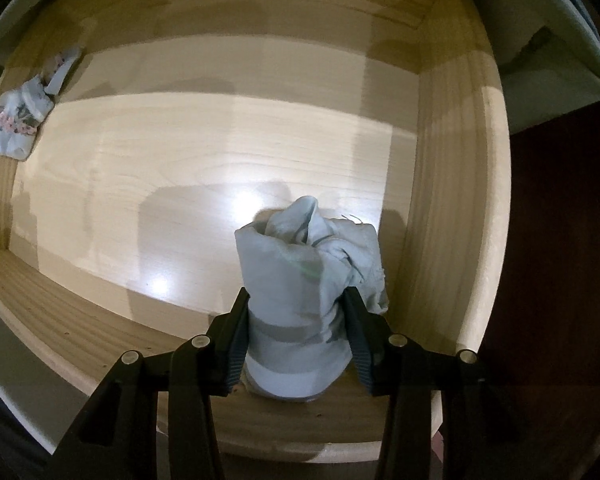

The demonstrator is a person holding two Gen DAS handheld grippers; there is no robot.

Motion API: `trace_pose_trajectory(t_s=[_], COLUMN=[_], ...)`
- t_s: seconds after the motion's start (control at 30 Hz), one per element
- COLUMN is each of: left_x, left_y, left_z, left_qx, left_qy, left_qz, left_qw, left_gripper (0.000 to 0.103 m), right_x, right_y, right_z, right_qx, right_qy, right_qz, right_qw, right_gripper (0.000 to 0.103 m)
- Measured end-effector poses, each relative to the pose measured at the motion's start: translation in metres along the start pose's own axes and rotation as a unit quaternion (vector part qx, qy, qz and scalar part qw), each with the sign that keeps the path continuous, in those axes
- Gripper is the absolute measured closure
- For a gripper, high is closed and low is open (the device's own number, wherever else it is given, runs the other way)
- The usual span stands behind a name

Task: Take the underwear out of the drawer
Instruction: 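Close the left gripper on the pink-floral underwear while the right gripper holds the white underwear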

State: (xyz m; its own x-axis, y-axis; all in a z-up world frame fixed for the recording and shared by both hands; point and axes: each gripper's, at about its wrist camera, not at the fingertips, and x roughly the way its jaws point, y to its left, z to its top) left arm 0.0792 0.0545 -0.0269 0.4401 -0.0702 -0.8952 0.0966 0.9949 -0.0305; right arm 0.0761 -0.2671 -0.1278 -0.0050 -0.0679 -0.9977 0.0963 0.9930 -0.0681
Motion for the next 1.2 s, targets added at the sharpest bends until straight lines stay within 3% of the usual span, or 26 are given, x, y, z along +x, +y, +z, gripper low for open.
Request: trace_pose_trajectory(t_s=[0.1,0.27,0.4,0.97,1.03,1.07,1.1,1.2], left_x=[0.001,0.004,0.021,0.075,0.076,0.077,0.081,0.085], left_y=[-0.011,-0.023,-0.025,-0.049,-0.051,-0.052,-0.051,-0.049], left_z=[0.001,0.01,0.023,0.048,0.048,0.047,0.046,0.043], left_qx=[0.031,0.083,0.098,0.137,0.134,0.135,0.132,0.122], left_qy=[0.009,-0.003,0.011,0.066,0.067,0.07,0.077,0.09], left_qz=[-0.042,-0.072,-0.052,-0.044,-0.045,-0.047,-0.047,-0.053], left_qw=[0.9986,0.994,0.9937,0.9874,0.9877,0.9873,0.9871,0.9871], left_gripper=[0.051,0.051,0.051,0.051,0.059,0.079,0.089,0.09], right_x=[-0.01,-0.014,-0.021,-0.029,-0.029,-0.029,-0.03,-0.03], right_y=[-0.014,-0.019,-0.023,-0.031,-0.032,-0.033,-0.033,-0.036], right_z=[-0.01,-0.018,-0.029,-0.044,-0.044,-0.044,-0.044,-0.045], right_qx=[0.001,0.002,0.004,0.008,0.009,0.01,0.01,0.01], right_qy=[-0.002,-0.005,-0.008,-0.012,-0.012,-0.012,-0.012,-0.013], right_qz=[0.001,0.001,0.002,0.004,0.005,0.005,0.005,0.006], right_qw=[1.0,1.0,1.0,1.0,1.0,1.0,1.0,1.0], right_gripper=[0.062,0.062,0.062,0.062,0.062,0.062,0.062,0.062])
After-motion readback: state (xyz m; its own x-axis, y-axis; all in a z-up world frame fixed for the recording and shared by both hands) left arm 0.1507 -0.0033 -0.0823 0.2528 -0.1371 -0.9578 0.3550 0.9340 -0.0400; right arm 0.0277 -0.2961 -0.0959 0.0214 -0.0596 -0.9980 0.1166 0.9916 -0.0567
